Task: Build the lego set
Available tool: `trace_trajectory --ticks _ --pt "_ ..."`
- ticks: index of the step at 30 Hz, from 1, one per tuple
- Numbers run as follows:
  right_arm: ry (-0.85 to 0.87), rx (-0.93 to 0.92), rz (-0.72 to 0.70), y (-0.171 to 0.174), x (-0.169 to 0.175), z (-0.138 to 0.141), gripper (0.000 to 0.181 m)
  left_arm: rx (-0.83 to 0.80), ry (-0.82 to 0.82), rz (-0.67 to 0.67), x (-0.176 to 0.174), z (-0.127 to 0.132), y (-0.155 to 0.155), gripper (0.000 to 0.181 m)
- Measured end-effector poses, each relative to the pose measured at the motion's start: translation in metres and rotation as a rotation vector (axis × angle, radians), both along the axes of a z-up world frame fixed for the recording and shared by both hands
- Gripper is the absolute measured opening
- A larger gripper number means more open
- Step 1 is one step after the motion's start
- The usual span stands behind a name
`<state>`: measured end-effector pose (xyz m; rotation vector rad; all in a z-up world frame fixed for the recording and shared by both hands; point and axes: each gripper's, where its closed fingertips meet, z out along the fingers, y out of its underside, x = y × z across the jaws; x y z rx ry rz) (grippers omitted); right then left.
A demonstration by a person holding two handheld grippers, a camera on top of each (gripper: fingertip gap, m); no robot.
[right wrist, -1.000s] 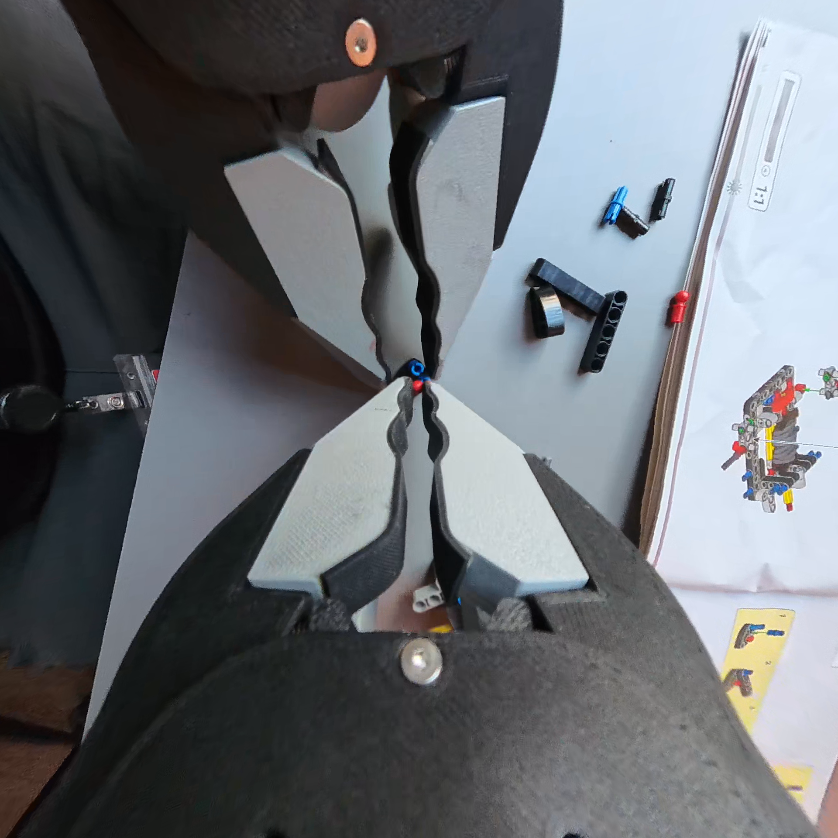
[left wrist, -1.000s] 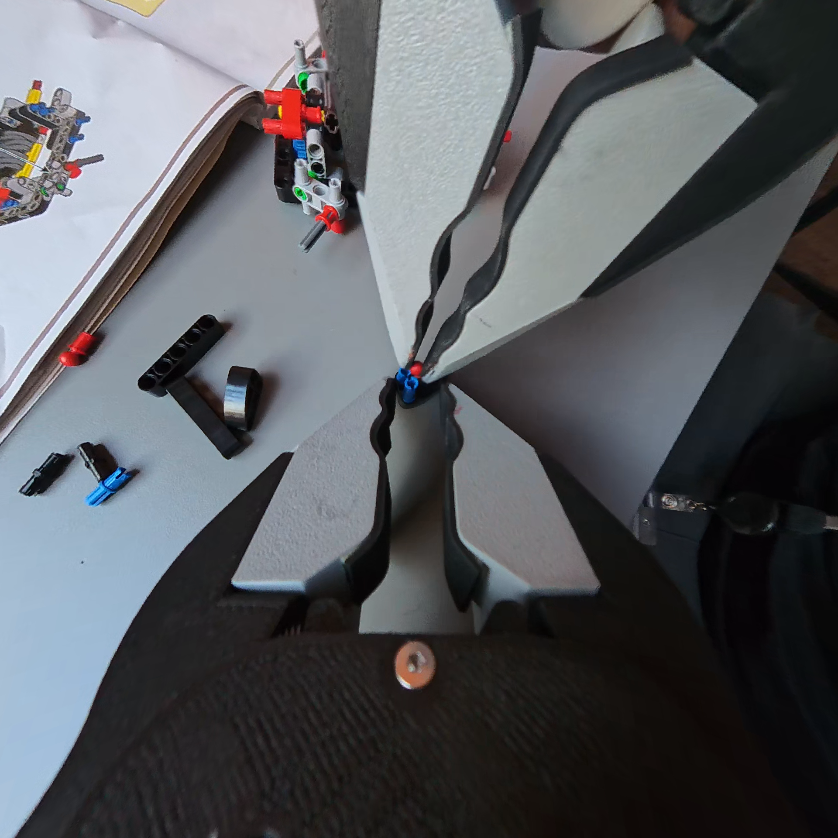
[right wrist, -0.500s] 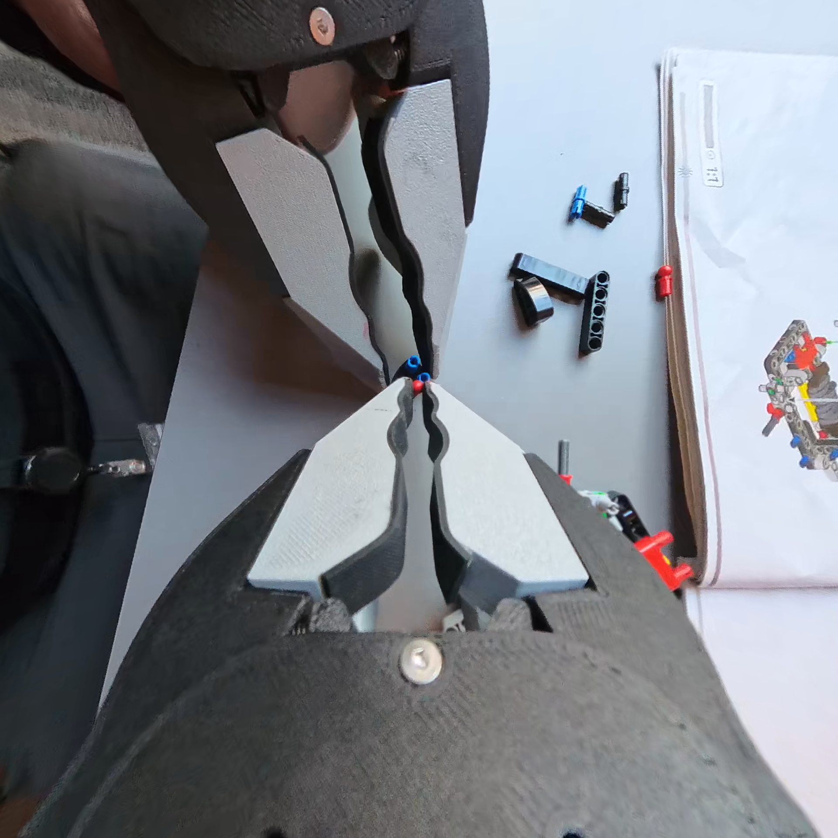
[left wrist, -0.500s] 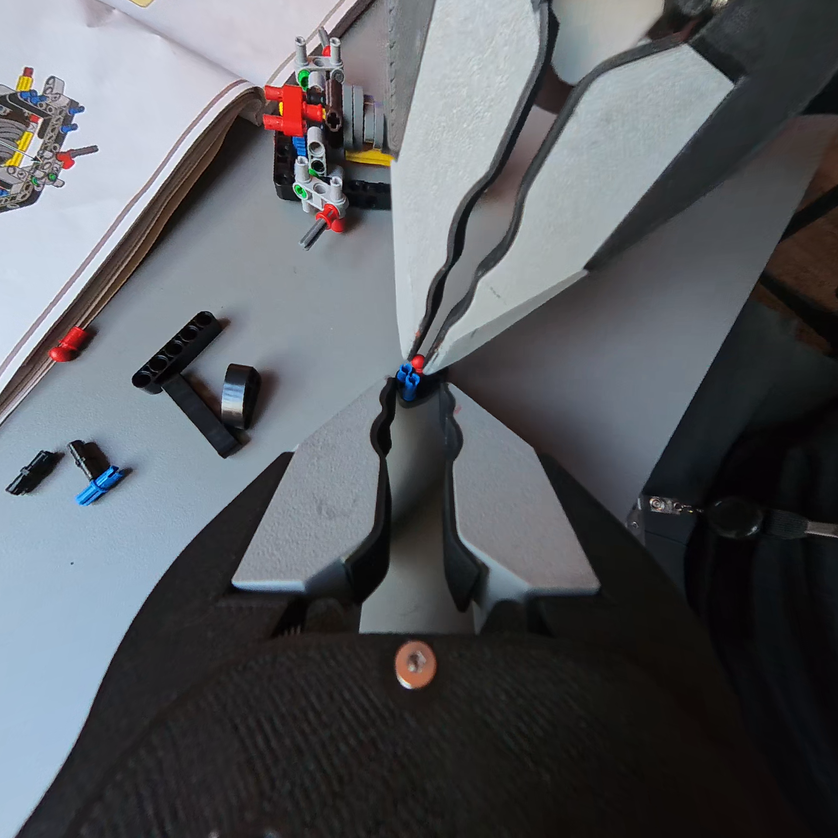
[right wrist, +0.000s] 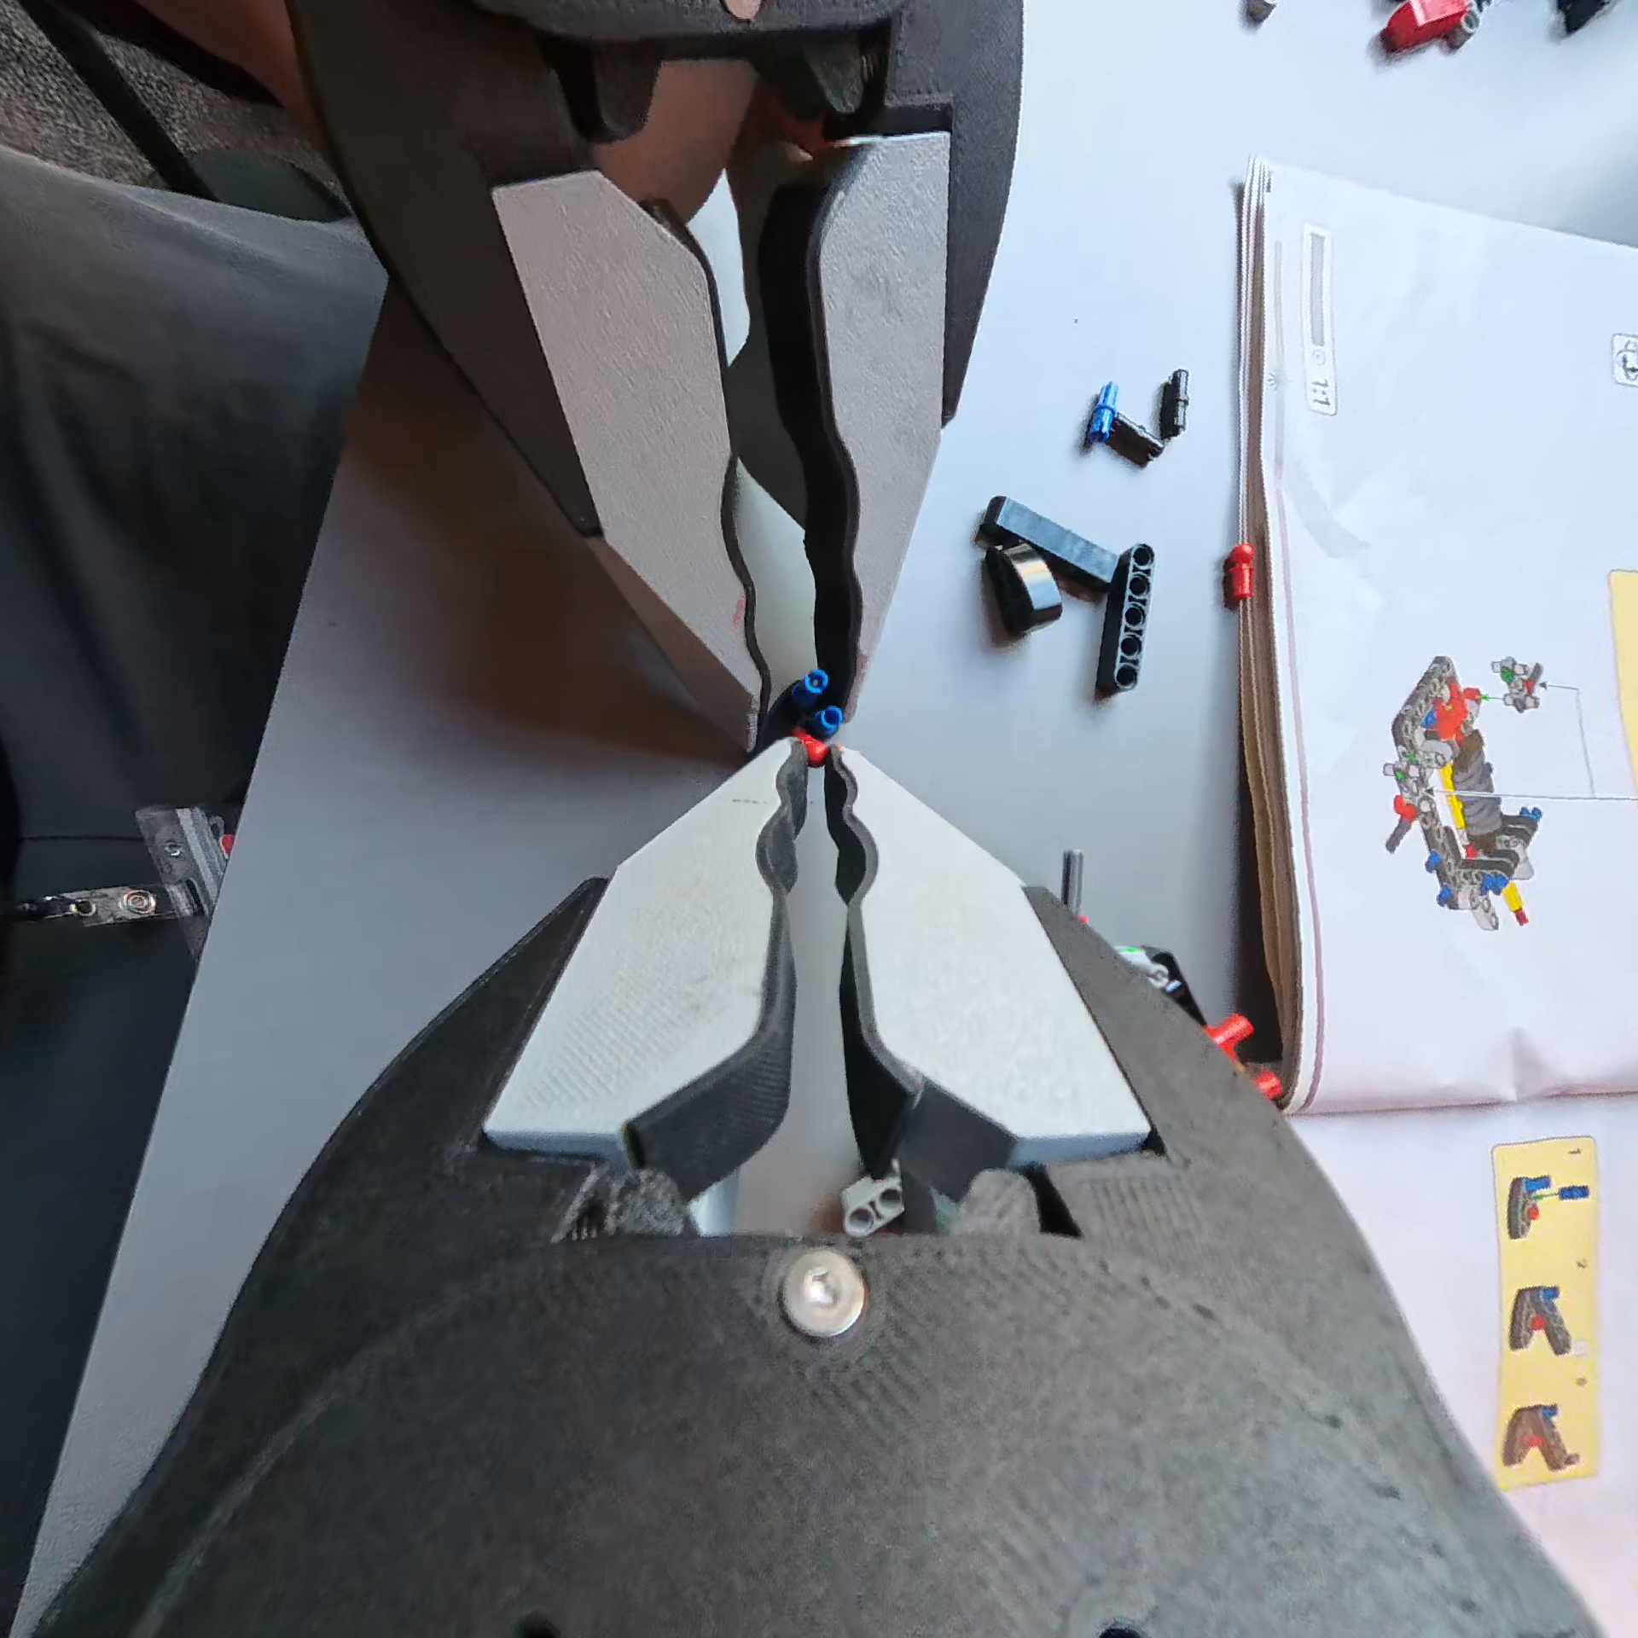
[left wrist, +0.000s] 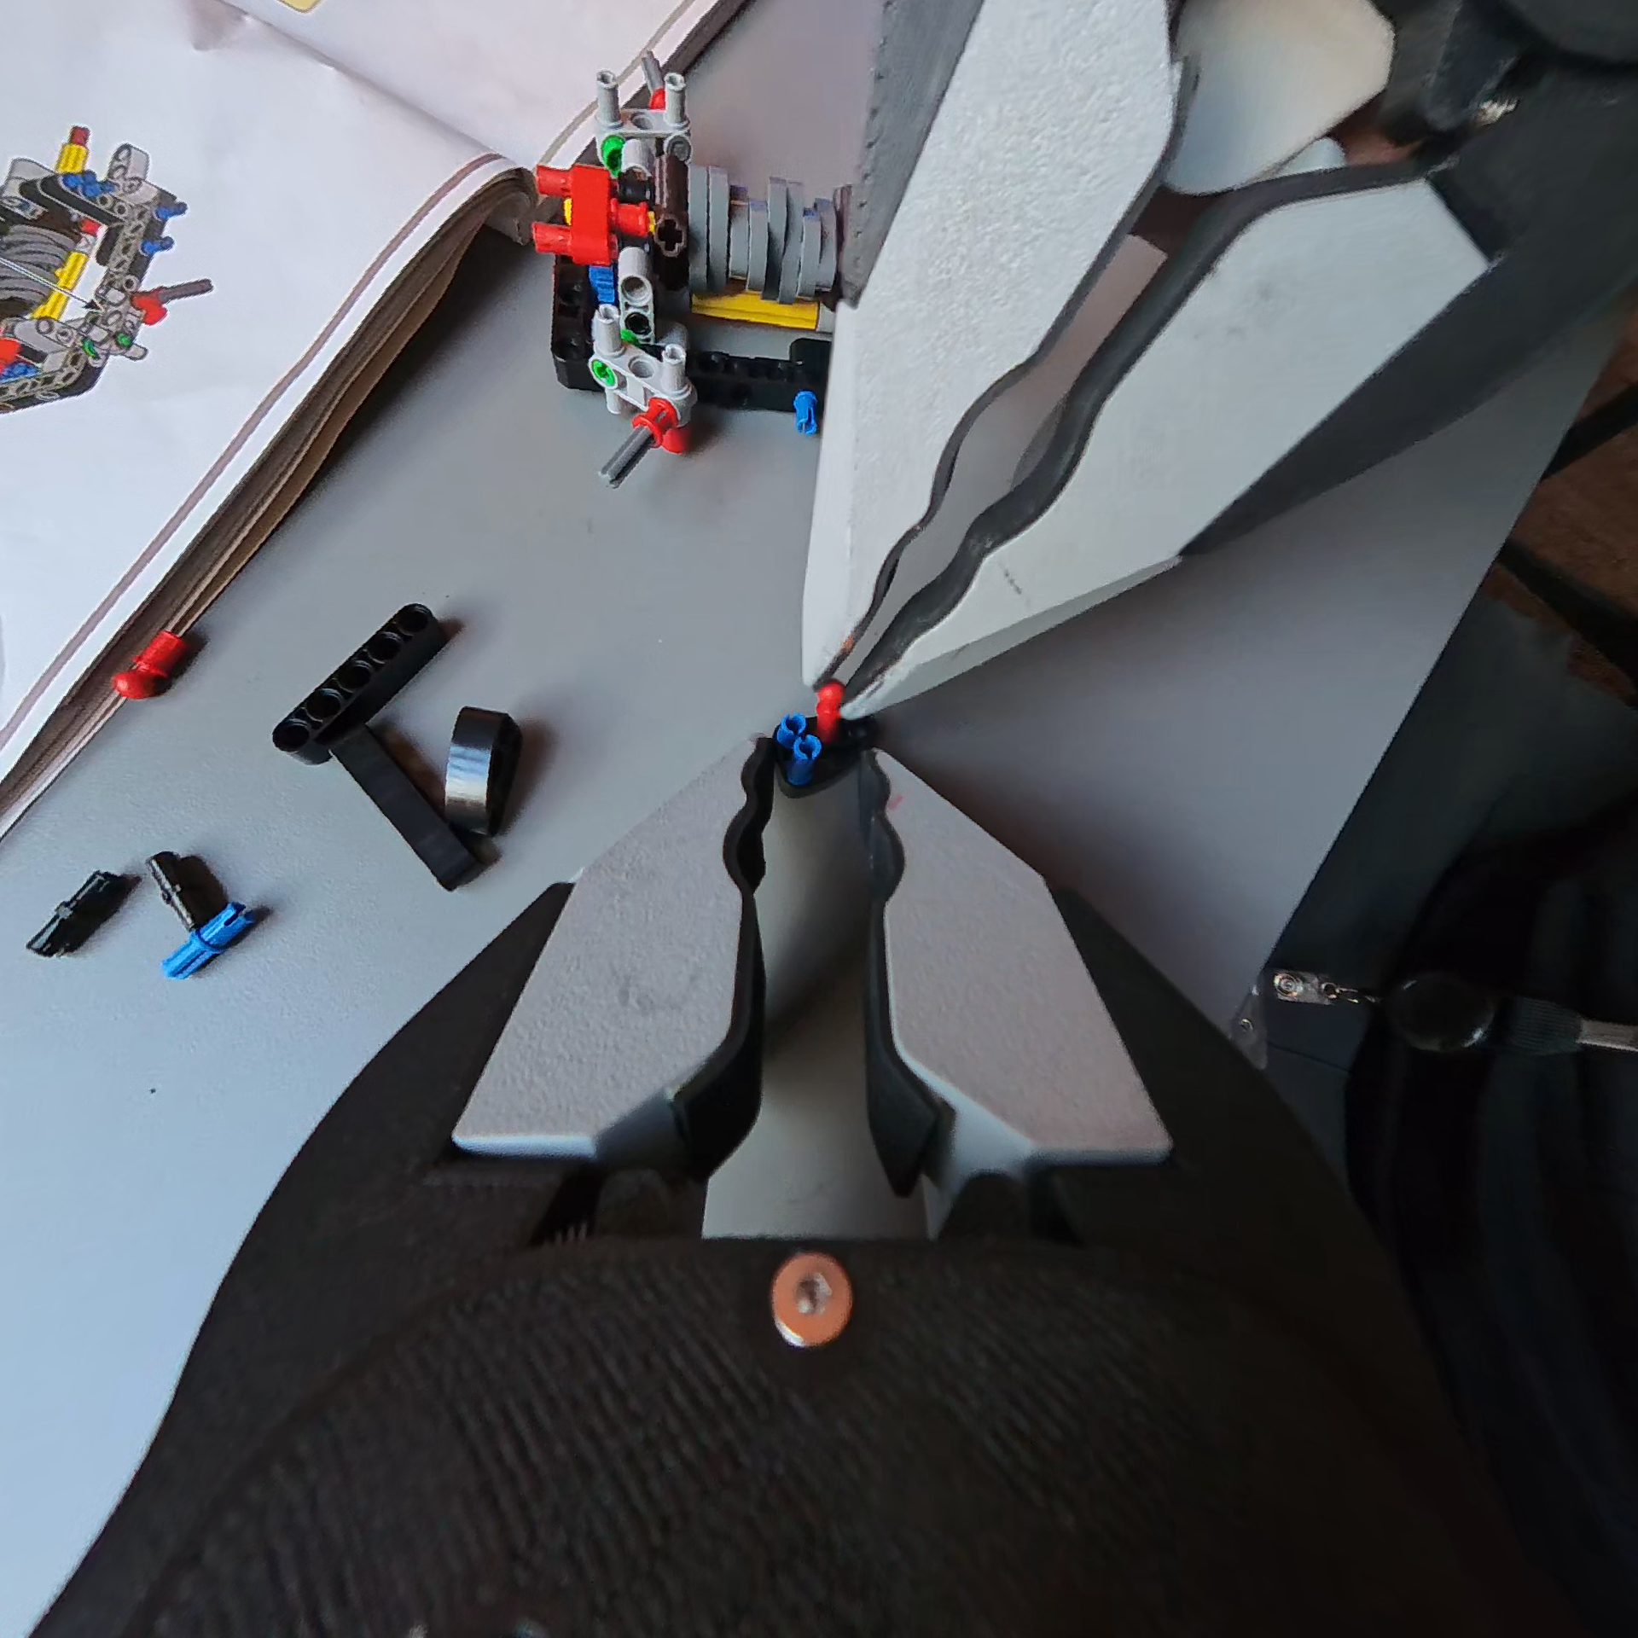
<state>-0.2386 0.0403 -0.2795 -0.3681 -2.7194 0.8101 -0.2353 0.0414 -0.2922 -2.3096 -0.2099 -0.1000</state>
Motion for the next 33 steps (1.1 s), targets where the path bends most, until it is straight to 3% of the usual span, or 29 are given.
trace_trajectory --ticks 14,24,30,33 --pt "0.04 0.094 0.045 0.001 -0.001 0.001 0.002 0.005 -0.014 0.001 0.0 0.0 0.0 0.017" --pt "0.012 -0.261 -0.104 0.017 -0.007 0.025 0.002 0.009 -0.022 0.011 0.003 0.002 0.001 0.024" --pt "-0.019 -0.335 -0.099 0.019 -0.003 0.026 0.002 -0.033 0.013 0.051 -0.001 0.003 -0.009 0.039" --pt "-0.057 -0.377 -0.107 0.018 0.0 0.028 0.002 -0.037 0.063 0.086 -0.008 0.012 -0.02 0.033"
